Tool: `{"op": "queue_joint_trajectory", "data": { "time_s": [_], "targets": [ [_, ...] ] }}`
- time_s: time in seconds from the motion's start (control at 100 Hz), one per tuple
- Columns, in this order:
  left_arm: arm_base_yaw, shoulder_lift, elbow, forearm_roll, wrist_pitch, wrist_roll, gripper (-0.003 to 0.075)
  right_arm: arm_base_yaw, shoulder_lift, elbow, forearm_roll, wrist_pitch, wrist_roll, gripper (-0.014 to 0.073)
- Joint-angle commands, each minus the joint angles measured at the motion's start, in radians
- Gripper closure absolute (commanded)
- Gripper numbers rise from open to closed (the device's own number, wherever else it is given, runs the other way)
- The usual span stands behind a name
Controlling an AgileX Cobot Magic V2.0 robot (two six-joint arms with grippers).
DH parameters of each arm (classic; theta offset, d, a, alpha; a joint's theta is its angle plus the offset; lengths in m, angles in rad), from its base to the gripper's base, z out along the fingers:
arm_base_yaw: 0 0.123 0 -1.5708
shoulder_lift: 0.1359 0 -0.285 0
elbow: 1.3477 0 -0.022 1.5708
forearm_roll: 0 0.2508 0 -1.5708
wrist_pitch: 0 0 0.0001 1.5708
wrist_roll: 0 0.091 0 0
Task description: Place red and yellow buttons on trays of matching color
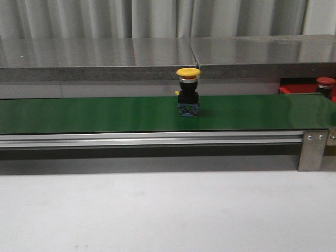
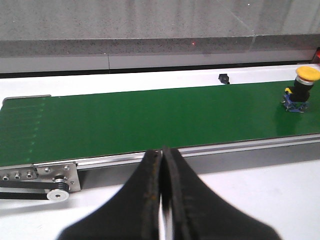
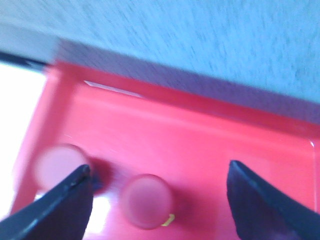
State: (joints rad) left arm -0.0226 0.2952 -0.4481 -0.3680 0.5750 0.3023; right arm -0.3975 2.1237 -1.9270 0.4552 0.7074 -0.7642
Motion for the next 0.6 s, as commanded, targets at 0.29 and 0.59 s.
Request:
{"op": "queue_joint_trajectory", "data": {
  "time_s": [0.29, 0.59],
  "targets": [
    [-0.009, 0.009, -0.028, -0.026, -0.068, 0.0, 0.0739, -0.002, -0.289, -0.015, 0.059, 0.291, 0.039, 0.0046],
    [-0.009, 0.009, -0.028, -0.026, -0.068, 0.0, 0.0739, -0.001, -0.508, 0.285, 0.064, 0.283, 0.041, 0.0046]
  ]
}}
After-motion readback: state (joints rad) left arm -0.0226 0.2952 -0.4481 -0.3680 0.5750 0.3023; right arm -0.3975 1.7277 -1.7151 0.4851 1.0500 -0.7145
